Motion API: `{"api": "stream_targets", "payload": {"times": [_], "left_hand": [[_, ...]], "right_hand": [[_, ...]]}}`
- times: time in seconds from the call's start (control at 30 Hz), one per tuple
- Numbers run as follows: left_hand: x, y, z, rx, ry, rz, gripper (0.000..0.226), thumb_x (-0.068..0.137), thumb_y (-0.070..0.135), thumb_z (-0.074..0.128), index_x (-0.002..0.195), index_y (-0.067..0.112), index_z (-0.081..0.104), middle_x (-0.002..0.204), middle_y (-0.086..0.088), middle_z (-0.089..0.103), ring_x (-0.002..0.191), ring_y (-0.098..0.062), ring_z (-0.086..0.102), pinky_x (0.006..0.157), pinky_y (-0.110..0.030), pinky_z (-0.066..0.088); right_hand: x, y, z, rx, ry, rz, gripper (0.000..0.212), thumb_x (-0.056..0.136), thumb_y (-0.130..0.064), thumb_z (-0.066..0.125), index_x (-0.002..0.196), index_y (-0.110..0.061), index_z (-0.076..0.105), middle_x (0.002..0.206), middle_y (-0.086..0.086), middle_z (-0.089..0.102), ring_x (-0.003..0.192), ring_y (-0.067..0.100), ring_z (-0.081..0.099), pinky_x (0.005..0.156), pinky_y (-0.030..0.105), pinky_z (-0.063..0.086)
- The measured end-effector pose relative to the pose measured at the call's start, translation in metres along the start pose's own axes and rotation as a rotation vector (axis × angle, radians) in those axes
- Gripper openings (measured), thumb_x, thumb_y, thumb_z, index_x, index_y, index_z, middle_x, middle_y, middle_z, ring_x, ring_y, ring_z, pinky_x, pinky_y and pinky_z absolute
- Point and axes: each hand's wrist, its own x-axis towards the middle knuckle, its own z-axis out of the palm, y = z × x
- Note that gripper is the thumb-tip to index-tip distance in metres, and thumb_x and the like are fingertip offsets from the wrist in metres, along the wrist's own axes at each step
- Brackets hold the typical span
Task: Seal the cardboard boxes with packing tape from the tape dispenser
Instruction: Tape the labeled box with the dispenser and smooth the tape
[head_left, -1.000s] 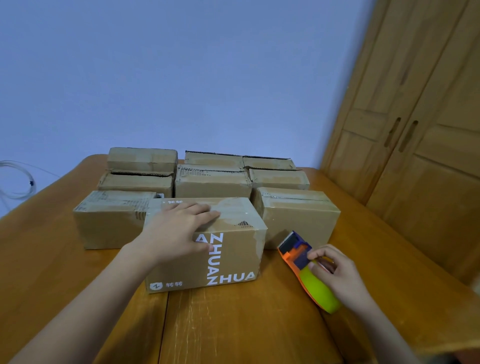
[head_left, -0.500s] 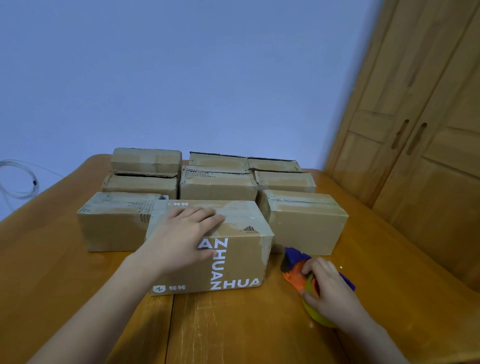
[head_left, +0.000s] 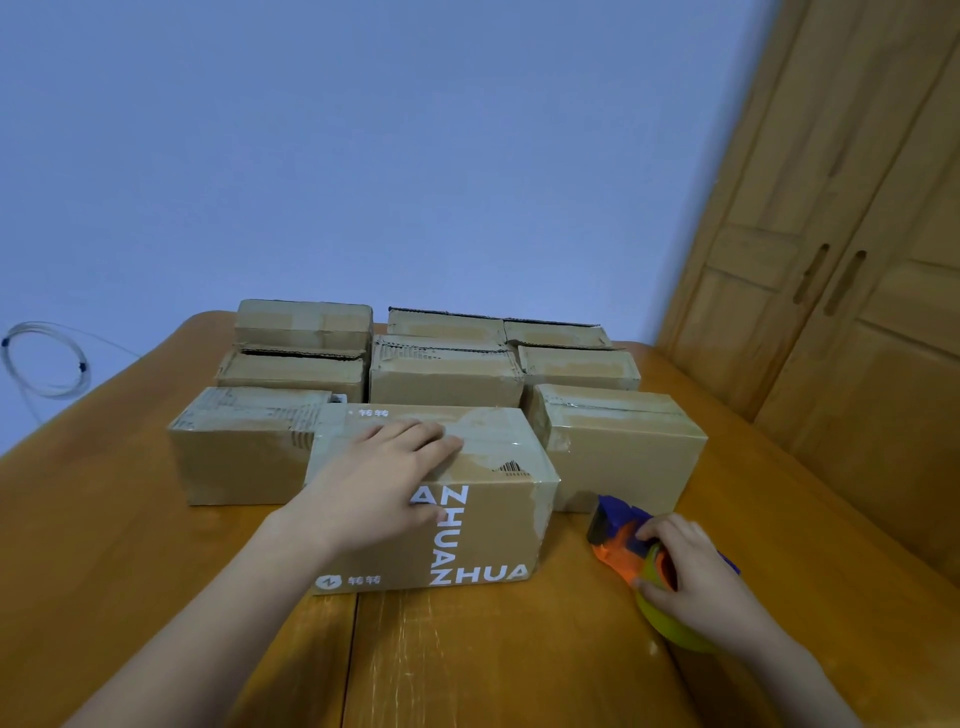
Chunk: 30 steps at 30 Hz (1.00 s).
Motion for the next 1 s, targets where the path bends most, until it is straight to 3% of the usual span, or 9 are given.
{"api": "stream_targets", "payload": {"times": [0.2,0.37,0.47,0.6,0.67,0.73,0.8,0.9,1.0], "left_hand": [[-0.002,-0.003,-0.006,-0.023,-0.042,-0.009,0.079,0.089,0.057,0.052,0.151,0.038,0.007,0.158,0.014,0.015,0.144,-0.008,0.015,0.116,-0.030,0.016],[-0.016,-0.021,-0.015,-0.005,-0.055,-0.080,0.086,0.086,0.065,0.050,0.151,0.038,0.001,0.160,0.013,0.003,0.147,-0.011,0.004,0.117,-0.031,0.005],[-0.034,-0.042,-0.015,-0.086,-0.025,-0.152,0.100,0.069,0.085,0.044,0.149,0.044,0.002,0.160,0.013,0.002,0.148,-0.013,0.002,0.117,-0.035,0.010],[-0.048,-0.059,-0.008,-0.247,-0.038,-0.203,0.110,0.040,0.104,0.024,0.139,0.058,0.003,0.160,0.016,0.001,0.147,-0.015,0.002,0.116,-0.046,0.023],[-0.046,-0.054,-0.002,-0.331,-0.079,-0.201,0.106,0.045,0.100,0.034,0.138,0.059,0.005,0.159,0.018,-0.001,0.147,-0.016,-0.006,0.116,-0.049,0.022],[-0.041,-0.046,0.006,-0.356,-0.079,-0.210,0.096,0.066,0.081,0.055,0.144,0.052,0.008,0.159,0.018,-0.002,0.147,-0.019,-0.013,0.117,-0.049,0.018],[-0.035,-0.041,0.013,-0.346,-0.041,-0.212,0.084,0.081,0.061,0.060,0.147,0.046,0.011,0.160,0.016,-0.001,0.147,-0.020,-0.015,0.117,-0.048,0.016],[-0.026,-0.037,0.016,-0.341,-0.011,-0.188,0.078,0.085,0.055,0.059,0.148,0.043,0.015,0.160,0.015,0.002,0.147,-0.022,-0.014,0.117,-0.045,0.016],[-0.017,-0.039,0.019,-0.365,-0.001,-0.174,0.077,0.086,0.053,0.059,0.149,0.041,0.017,0.160,0.014,0.004,0.147,-0.023,-0.013,0.117,-0.045,0.017]], "right_hand": [[0.000,-0.006,-0.001,-0.025,-0.005,-0.010,0.050,0.085,-0.044,0.066,0.127,-0.030,0.042,0.117,-0.020,0.033,0.112,-0.002,0.030,0.098,0.017,0.035],[0.002,-0.024,-0.013,0.014,0.188,-0.044,0.030,0.091,-0.036,0.060,0.118,-0.024,0.053,0.108,-0.016,0.044,0.104,0.000,0.039,0.083,0.012,0.035],[0.010,-0.044,-0.022,0.085,0.297,-0.115,0.022,0.092,-0.030,0.060,0.113,-0.023,0.058,0.106,-0.015,0.049,0.102,0.000,0.044,0.078,0.010,0.038],[0.028,-0.081,-0.032,0.209,0.362,-0.274,0.035,0.091,-0.037,0.055,0.122,-0.022,0.057,0.118,-0.018,0.048,0.113,-0.004,0.041,0.094,0.018,0.038],[0.036,-0.101,-0.034,0.241,0.330,-0.346,0.055,0.088,-0.052,0.045,0.136,-0.025,0.047,0.131,-0.020,0.041,0.124,-0.005,0.031,0.099,0.016,0.028],[0.043,-0.116,-0.030,0.198,0.267,-0.397,0.068,0.085,-0.061,0.038,0.145,-0.030,0.034,0.147,-0.018,0.031,0.137,0.000,0.020,0.108,0.023,0.022],[0.050,-0.123,-0.022,0.095,0.202,-0.396,0.073,0.085,-0.064,0.041,0.149,-0.032,0.025,0.155,-0.014,0.021,0.143,0.007,0.012,0.114,0.031,0.018],[0.057,-0.121,-0.010,-0.066,0.220,-0.408,0.069,0.087,-0.060,0.043,0.147,-0.028,0.033,0.152,-0.007,0.032,0.141,0.016,0.026,0.119,0.041,0.018],[0.065,-0.117,-0.009,-0.095,0.244,-0.416,0.064,0.087,-0.051,0.051,0.144,-0.024,0.041,0.147,-0.002,0.042,0.137,0.022,0.036,0.115,0.038,0.018]]}}
